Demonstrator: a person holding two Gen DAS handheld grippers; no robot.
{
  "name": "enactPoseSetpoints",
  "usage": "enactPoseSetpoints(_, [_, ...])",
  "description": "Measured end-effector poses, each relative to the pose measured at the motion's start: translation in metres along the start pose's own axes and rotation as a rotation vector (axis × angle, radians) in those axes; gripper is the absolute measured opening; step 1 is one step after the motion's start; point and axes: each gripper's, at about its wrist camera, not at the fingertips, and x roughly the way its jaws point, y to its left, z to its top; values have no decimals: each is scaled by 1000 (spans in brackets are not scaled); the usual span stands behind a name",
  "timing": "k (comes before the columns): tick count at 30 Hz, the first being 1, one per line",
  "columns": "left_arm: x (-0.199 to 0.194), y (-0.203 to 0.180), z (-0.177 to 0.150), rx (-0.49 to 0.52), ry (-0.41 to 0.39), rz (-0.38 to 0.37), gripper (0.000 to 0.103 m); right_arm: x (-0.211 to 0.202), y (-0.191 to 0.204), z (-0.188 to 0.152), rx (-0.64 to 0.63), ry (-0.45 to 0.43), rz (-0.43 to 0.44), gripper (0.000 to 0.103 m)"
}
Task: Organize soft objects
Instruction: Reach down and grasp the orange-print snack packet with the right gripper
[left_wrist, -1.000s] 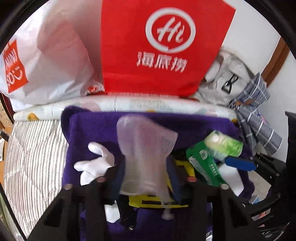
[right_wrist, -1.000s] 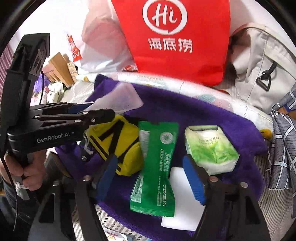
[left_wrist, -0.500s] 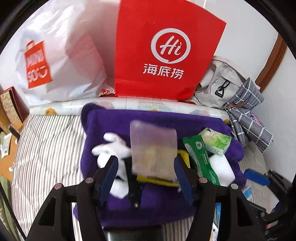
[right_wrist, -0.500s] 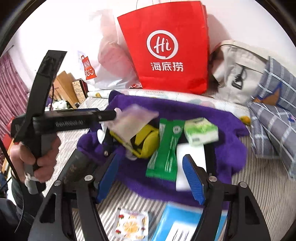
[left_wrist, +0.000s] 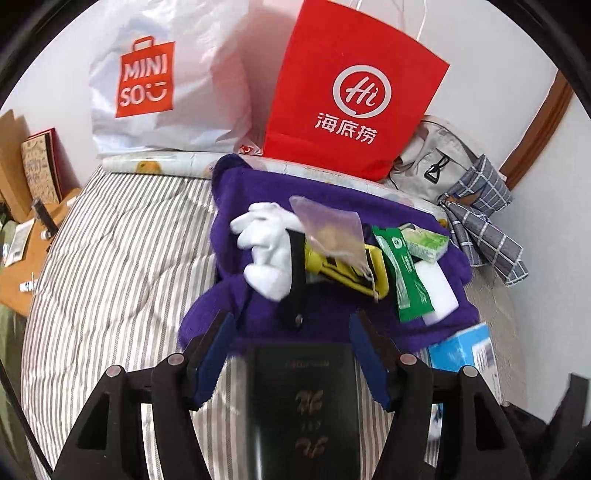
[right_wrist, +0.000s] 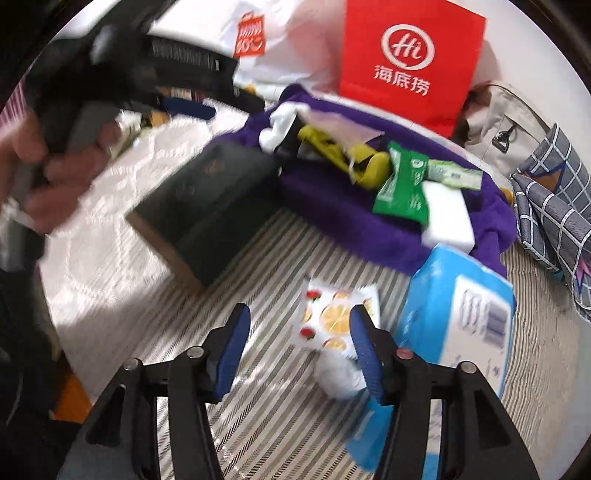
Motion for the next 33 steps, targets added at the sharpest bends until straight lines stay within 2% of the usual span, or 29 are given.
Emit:
enactPoseSetpoints(2, [-10, 5, -9, 2, -15, -3, 63, 10, 8, -6, -33, 28, -43, 56])
enactPoseSetpoints(5, [-21, 13, -20, -7, -27, 2, 63, 26, 19, -12, -93, 56, -161, 56])
enactPoseSetpoints(7, [-26, 20, -26, -15, -26, 5, 63, 35, 18, -15, -102, 62, -189, 53])
enactPoseSetpoints(9, [-30, 26, -32, -19, -24, 15, 63, 33, 13, -15, -74, 37, -189, 39])
enactPoseSetpoints(10, [-31, 28, -34, -21, -26, 22, 63, 33, 9, -15, -56, 35, -213, 20])
enactPoseSetpoints(11, [-33, 30, -36, -24, -27, 26, 63, 32, 6, -14, -45, 34, -220, 10])
enactPoseSetpoints(14, [-38, 33, -41, -32, -27, 22, 63, 20, -8, -10, 41, 3, -145, 7])
enactPoseSetpoints(20, [-48, 28, -50, -36, -33, 19, 63, -25, -12, -10, 149, -112, 41, 5])
enactPoseSetpoints(28, [-62, 18, -70, -39, -28, 36, 63, -61, -14, -34, 225, -167, 126, 5])
enactPoseSetpoints(30, [-64, 17, -77, -48, -24, 30, 63, -60, -11, -37, 206, -167, 105, 9])
enactPoseSetpoints(32, [-65, 14, -81, -50, -21, 27, 63, -52, -6, -35, 151, -163, 71, 30])
enactPoseSetpoints(33, [-65, 12, -83, -46, -20, 31, 63, -48, -5, -34, 135, -158, 53, 34])
